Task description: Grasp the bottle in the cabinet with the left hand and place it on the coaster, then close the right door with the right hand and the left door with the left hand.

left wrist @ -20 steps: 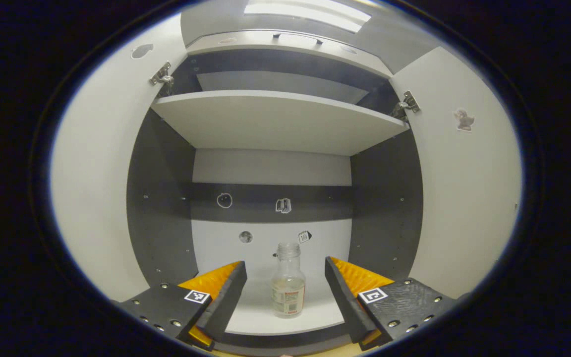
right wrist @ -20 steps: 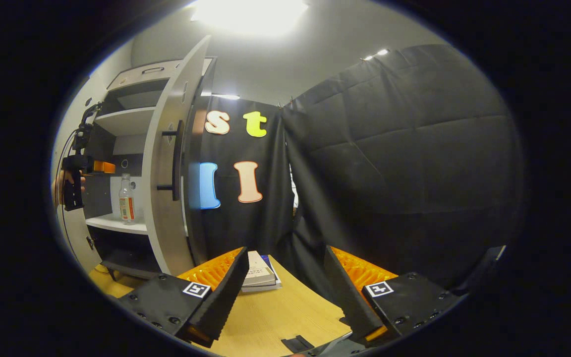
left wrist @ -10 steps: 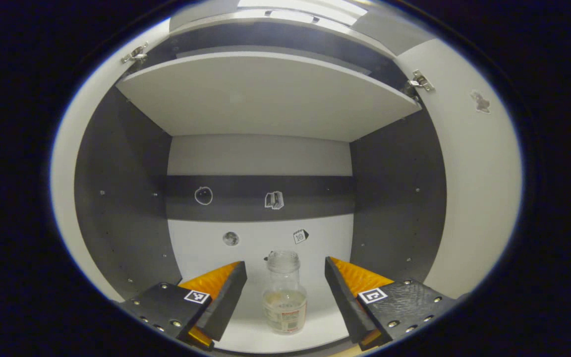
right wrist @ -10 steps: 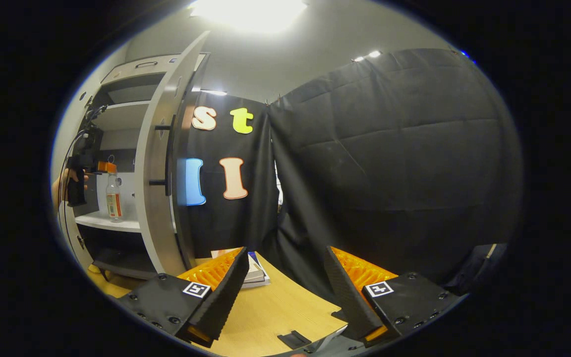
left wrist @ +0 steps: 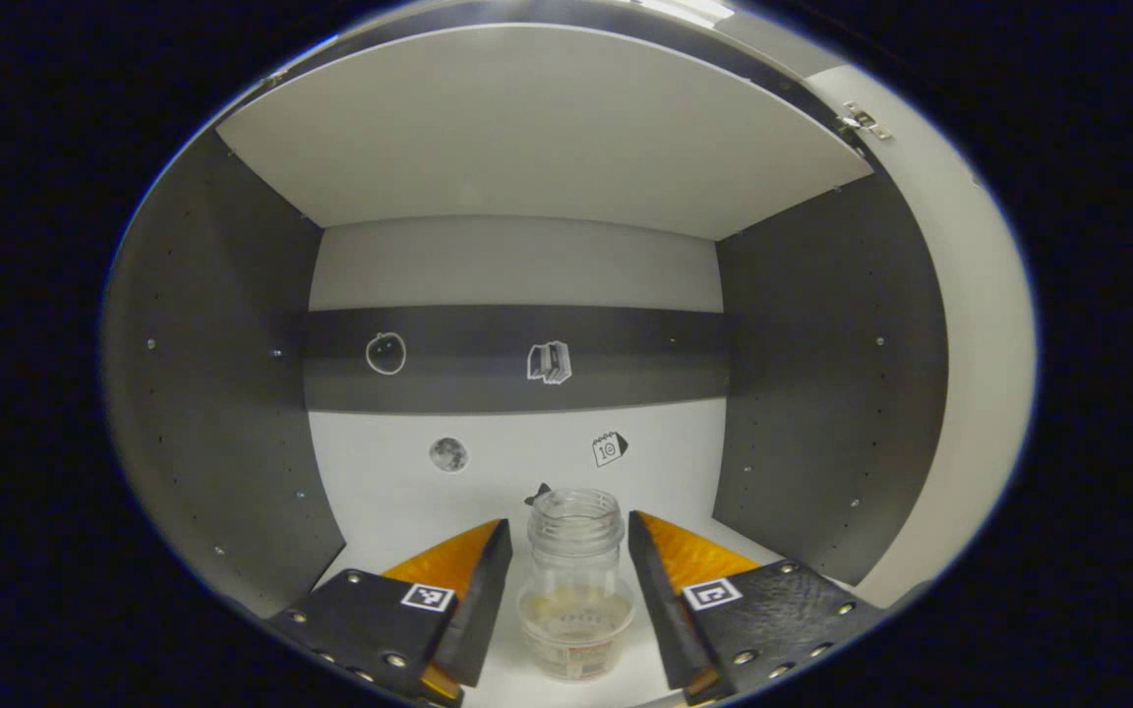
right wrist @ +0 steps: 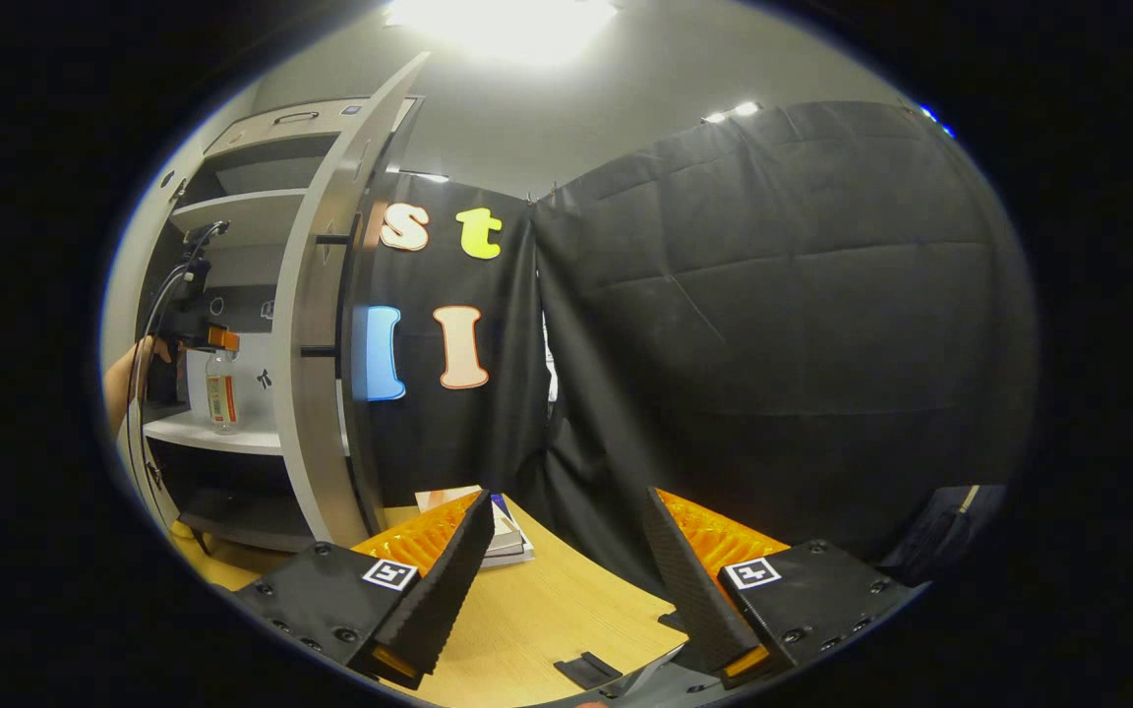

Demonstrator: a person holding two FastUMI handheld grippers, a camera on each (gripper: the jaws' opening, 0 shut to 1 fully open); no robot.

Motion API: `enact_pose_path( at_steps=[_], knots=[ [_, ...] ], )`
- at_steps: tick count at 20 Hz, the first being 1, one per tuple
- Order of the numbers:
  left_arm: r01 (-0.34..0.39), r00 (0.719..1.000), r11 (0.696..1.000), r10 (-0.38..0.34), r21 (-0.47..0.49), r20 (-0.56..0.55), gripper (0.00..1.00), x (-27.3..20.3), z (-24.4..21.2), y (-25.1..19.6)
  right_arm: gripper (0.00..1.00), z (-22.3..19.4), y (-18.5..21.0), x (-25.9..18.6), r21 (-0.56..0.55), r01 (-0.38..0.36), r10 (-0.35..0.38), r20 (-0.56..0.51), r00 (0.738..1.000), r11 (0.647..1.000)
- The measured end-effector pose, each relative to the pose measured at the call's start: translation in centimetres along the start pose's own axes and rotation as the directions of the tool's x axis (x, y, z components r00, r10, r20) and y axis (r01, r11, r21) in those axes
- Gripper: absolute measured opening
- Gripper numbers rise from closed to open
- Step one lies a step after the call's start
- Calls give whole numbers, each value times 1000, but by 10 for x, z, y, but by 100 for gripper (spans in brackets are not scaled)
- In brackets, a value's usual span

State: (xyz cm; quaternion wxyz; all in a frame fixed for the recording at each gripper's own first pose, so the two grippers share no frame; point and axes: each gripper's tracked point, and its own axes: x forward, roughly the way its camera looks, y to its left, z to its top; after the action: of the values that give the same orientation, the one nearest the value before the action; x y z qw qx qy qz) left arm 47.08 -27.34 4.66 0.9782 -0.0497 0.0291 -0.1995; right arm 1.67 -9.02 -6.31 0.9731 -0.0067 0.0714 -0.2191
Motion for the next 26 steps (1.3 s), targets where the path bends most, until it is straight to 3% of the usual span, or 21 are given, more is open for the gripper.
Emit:
enact_pose_path(
  at_steps=[2, 3, 4, 7, 8, 12, 16, 26],
  knots=[
    [-7, 1000, 1000, 7, 6, -2, 45, -3, -1, 3, 94, -1, 0, 2, -5, -2, 2, -2, 1000, 1000],
    [1, 1000, 1000, -1, -4, -3, 44, -2, 0, 0, 97, -1, 1, 1, -5, -6, 6, -4, 1000, 1000],
    [16, 1000, 1000, -16, -14, -6, 41, -6, 1, -4, 94, 0, 1, 1, -4, -9, 9, -5, 1000, 1000],
    [26, 1000, 999, -26, -21, 6, 43, -20, 8, -8, 98, 0, 3, 1, 3, -30, 30, -3, 1000, 1000],
    [26, 1000, 1000, -25, -14, 17, 43, -25, 13, -8, 94, 0, 3, 1, 4, -38, 38, -2, 999, 999],
    [13, 999, 1000, -13, 1, 49, 42, -51, 28, -10, 98, 1, 7, 4, 12, -84, 84, -3, 996, 996],
    [-4, 998, 1000, 4, 0, 59, 42, -78, 34, -14, 94, 5, 5, 3, 21, -118, 118, -1, 993, 993],
    [-39, 997, 999, 39, -5, 62, 42, -148, 22, -31, 94, -3, -25, -17, 41, -196, 197, -22, 980, 980]
  ],
)
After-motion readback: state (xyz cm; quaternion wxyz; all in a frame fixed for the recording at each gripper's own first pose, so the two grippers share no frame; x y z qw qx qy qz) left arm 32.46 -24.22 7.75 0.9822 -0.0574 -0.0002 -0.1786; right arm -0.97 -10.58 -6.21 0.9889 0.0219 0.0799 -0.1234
